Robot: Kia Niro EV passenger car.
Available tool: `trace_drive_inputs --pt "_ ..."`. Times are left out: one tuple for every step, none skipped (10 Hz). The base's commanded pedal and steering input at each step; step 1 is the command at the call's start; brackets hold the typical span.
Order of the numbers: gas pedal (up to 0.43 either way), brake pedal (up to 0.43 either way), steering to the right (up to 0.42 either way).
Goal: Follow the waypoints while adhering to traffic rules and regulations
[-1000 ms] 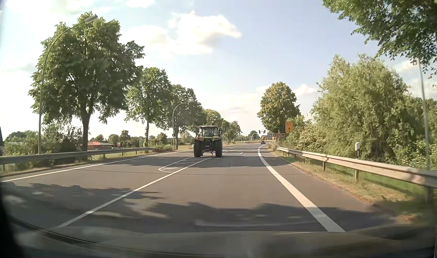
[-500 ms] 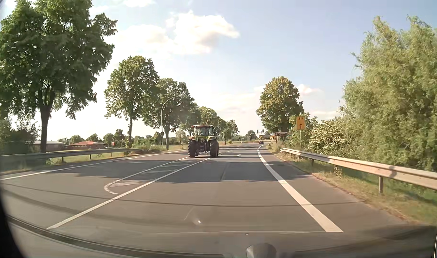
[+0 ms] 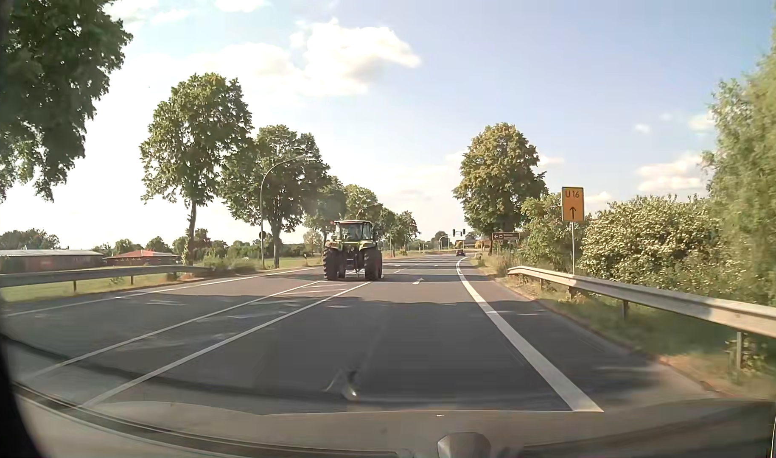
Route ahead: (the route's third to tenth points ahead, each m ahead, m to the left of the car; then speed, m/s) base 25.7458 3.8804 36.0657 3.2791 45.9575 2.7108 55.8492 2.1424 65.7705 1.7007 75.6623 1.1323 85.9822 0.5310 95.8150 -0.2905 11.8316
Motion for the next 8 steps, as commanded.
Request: trace_drive_inputs --pt "0.177 0.006 0.009" --pt "0.177 0.006 0.009" --pt "0.177 0.006 0.009" --pt "0.177 0.006 0.009" --pt "0.177 0.006 0.009" --pt "0.177 0.006 0.009" --pt "0.177 0.006 0.009" --pt "0.177 0.006 0.010"
